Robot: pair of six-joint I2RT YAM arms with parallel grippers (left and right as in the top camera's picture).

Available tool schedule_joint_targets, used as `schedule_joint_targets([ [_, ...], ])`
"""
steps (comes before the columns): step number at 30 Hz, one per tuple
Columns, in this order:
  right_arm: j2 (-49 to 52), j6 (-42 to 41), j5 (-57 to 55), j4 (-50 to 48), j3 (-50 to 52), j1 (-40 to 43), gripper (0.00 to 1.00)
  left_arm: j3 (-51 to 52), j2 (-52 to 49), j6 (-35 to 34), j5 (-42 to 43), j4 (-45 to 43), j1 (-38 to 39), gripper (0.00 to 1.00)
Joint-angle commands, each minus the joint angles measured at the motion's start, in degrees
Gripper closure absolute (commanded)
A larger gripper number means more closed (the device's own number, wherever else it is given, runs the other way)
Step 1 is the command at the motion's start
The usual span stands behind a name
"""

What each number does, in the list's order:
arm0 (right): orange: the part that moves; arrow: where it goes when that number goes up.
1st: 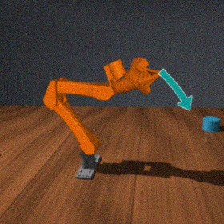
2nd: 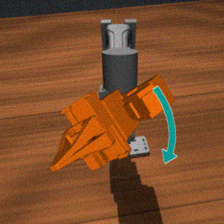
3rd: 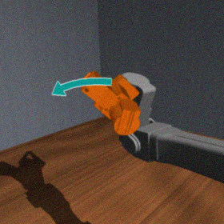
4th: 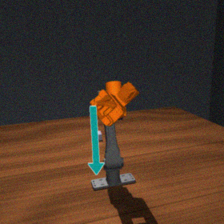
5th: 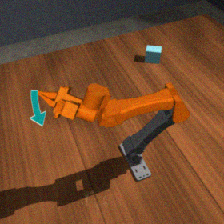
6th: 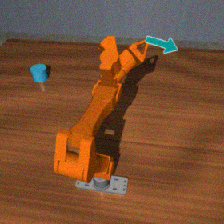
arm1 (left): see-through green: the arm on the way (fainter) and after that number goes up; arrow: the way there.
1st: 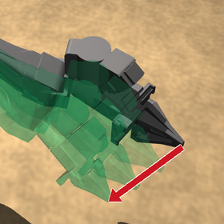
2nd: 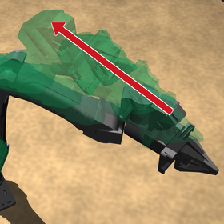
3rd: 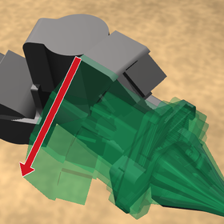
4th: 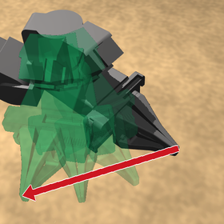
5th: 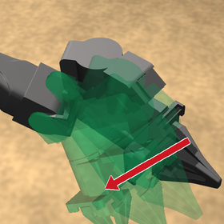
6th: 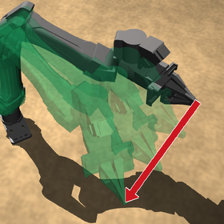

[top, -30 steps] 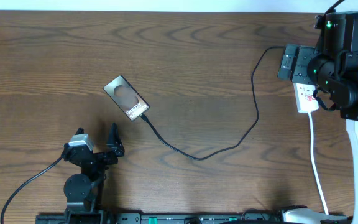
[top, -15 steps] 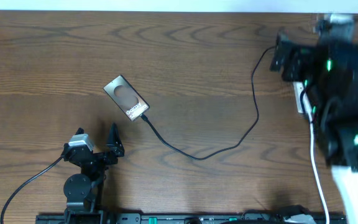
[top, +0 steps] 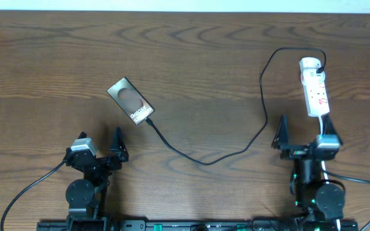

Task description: Plug charger to phone and switch on socket

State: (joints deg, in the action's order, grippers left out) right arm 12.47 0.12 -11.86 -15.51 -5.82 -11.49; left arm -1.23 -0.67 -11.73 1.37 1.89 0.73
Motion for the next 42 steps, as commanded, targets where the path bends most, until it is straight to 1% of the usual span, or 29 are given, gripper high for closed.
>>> schedule_joint_targets([
  [1,-7.08,2.99,0.7,-0.11,5.55,0.42,0.01,0.98,0.33,0.52,-0.57,2.29,-0.35,0.07],
  [6,-12.02,2.86,3.82,9.9,5.51,2.67,0.01,0.98,0.33,0.52,-0.57,2.29,-0.35,0.07],
  [12,-12.17,2.54,6.4,19.65,5.51,5.51,0.01,0.98,0.33,0.52,-0.57,2.32,-0.35,0.07],
  [20,-12.17,2.54,6.67,19.54,5.51,7.85,0.01,0.98,0.33,0.52,-0.57,2.32,-0.35,0.07],
  [42,-12.17,2.54,6.64,19.39,5.51,7.87,0.01,0.98,0.33,0.52,-0.57,2.32,-0.35,0.07],
])
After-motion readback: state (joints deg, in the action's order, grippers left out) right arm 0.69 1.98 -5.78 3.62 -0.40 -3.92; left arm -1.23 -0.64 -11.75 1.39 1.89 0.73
